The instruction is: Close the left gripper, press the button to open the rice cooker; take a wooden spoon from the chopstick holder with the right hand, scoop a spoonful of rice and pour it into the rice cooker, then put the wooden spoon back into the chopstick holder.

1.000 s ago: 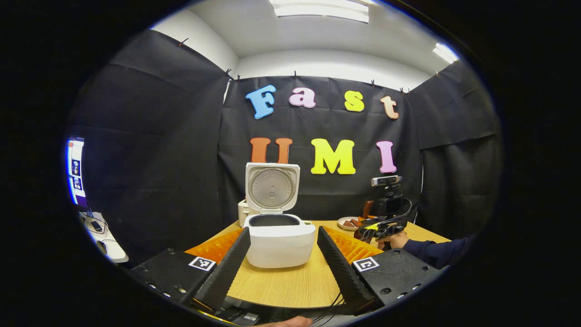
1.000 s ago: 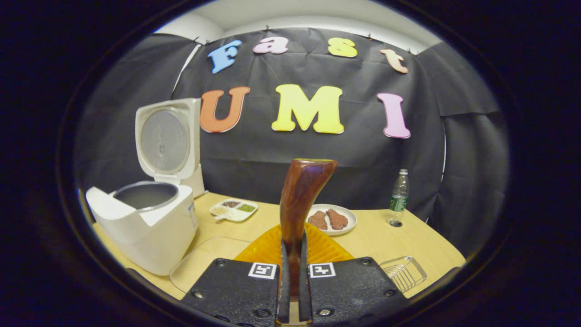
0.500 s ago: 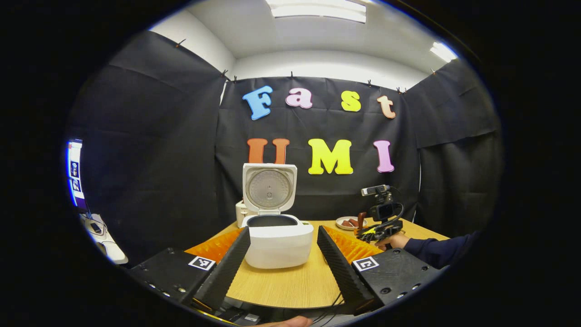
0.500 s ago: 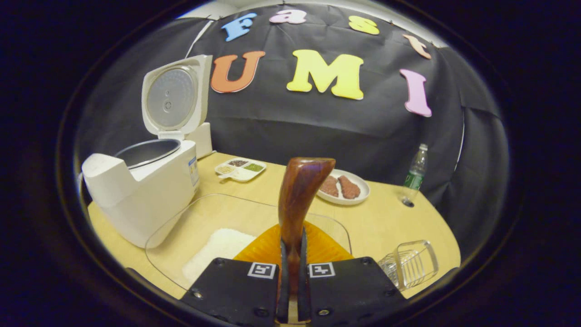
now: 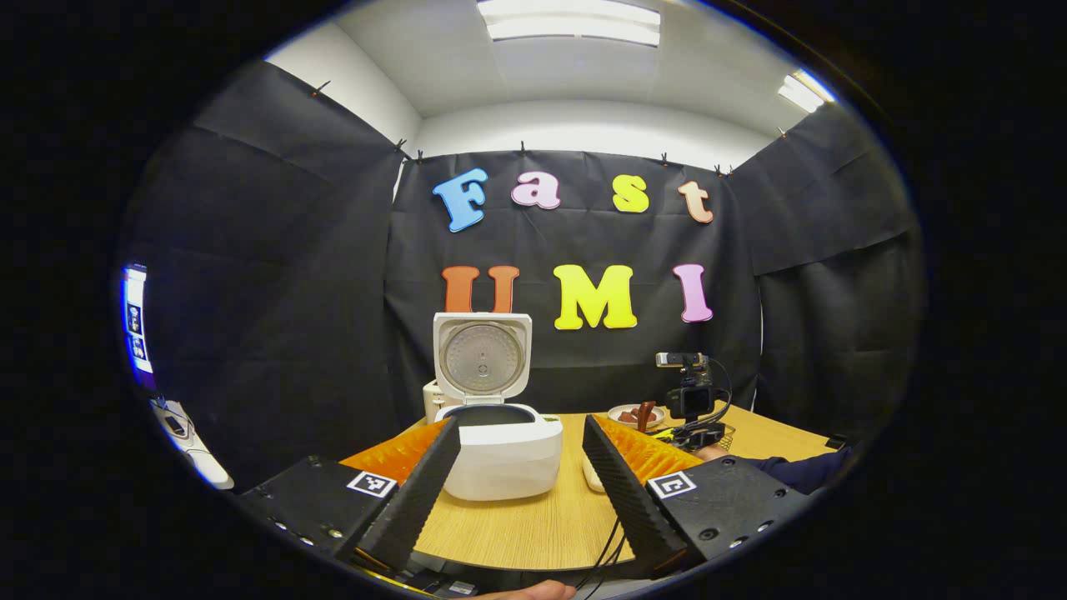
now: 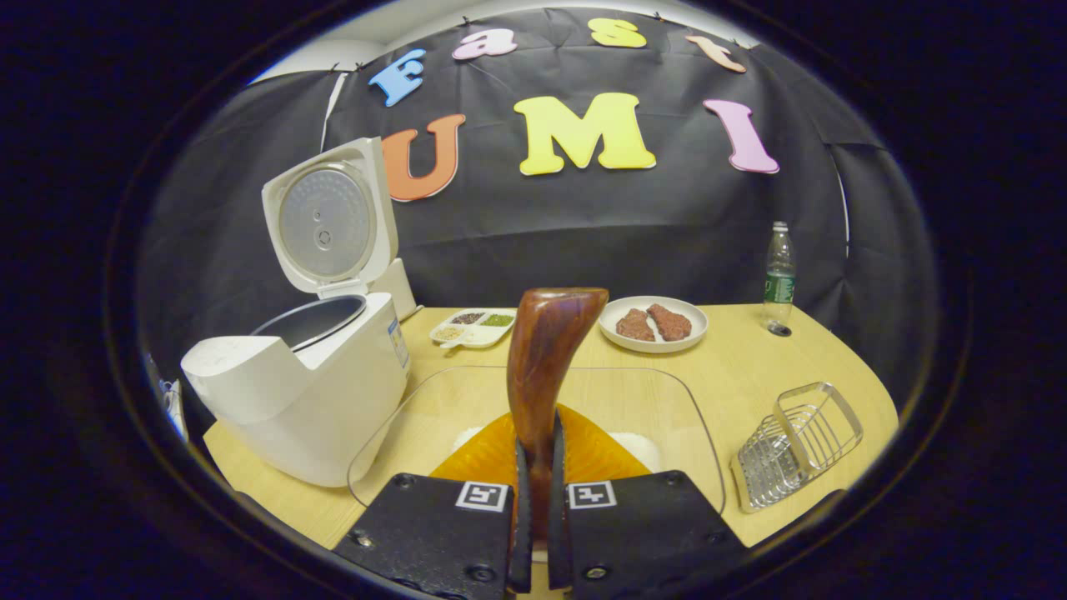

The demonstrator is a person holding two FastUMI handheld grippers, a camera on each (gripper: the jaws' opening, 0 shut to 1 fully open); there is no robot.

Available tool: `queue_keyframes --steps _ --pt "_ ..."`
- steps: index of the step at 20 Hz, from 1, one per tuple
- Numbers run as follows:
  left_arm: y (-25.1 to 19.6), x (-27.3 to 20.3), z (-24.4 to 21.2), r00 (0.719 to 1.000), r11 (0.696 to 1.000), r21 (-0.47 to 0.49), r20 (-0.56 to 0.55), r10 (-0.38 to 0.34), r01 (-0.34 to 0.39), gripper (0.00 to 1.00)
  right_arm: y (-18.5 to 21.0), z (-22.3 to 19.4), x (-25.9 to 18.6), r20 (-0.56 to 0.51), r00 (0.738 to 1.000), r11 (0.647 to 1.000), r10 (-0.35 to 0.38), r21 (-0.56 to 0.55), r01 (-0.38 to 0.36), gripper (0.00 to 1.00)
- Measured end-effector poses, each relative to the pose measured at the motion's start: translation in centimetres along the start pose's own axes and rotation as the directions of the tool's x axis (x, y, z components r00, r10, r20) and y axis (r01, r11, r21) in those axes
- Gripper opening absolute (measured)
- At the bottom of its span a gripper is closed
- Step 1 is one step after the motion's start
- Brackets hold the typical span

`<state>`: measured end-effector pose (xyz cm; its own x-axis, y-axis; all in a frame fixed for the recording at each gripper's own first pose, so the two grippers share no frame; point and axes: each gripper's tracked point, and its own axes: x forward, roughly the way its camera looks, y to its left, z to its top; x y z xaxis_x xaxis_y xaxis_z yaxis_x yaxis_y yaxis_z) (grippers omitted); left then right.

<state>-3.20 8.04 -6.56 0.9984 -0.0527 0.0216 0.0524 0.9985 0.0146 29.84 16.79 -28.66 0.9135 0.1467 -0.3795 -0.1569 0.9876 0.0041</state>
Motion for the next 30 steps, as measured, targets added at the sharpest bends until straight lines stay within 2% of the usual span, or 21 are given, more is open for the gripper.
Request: queue_keyframes --steps 6,9,11,13,16,21,23,26,28,30 --pt "0.7 0.0 -0.2 1.000 1.000 -0.005 0.002 0.014 -0.014 0.94 2.3 -0.3 0.1 0.000 1.000 0.987 -0.003 0.161 0.003 0.13" --pt "0.7 0.1 -0.5 1.000 1.000 0.013 0.003 0.013 -0.013 0.94 3.2 -0.4 0.4 -0.035 0.997 0.967 0.067 0.247 -0.056 0.13" --pt "0.6 0.0 -0.8 1.000 1.000 0.016 0.000 0.009 -0.009 0.94 3.3 -0.4 0.4 -0.053 0.991 0.944 0.124 0.313 -0.102 0.13" --pt "0.6 0.3 -1.0 1.000 1.000 0.014 -0.008 0.007 -0.007 0.94 3.1 -0.1 0.3 -0.054 0.987 0.919 0.150 0.375 -0.120 0.13" --pt "1.0 0.2 -1.2 1.000 1.000 0.017 -0.016 0.019 -0.019 0.94 2.0 0.9 0.0 -0.044 0.986 0.894 0.158 0.430 -0.124 0.12" --pt "1.8 0.4 -1.7 0.998 0.997 0.044 -0.024 0.062 -0.061 0.94 -1.7 2.8 -0.7 0.003 0.993 0.859 0.114 0.502 -0.100 0.12" --pt "1.4 0.6 -1.9 0.998 0.998 0.038 -0.034 0.056 -0.055 0.94 -2.6 3.7 -1.1 0.036 0.990 0.815 0.134 0.565 -0.131 0.12" --pt "1.1 0.6 -2.1 0.998 0.998 0.045 -0.038 0.051 -0.049 0.94 -4.4 4.7 -1.9 0.075 0.985 0.725 0.155 0.669 -0.165 0.12" --pt "0.9 0.7 -2.1 0.998 0.998 0.049 -0.035 0.046 -0.044 0.94 -5.6 5.8 -2.5 0.122 0.979 0.642 0.166 0.740 -0.201 0.12" --pt "0.8 0.9 -2.1 0.998 0.998 0.043 -0.036 0.043 -0.041 0.94 -6.5 7.5 -3.2 0.184 0.966 0.531 0.183 0.808 -0.255 0.12"
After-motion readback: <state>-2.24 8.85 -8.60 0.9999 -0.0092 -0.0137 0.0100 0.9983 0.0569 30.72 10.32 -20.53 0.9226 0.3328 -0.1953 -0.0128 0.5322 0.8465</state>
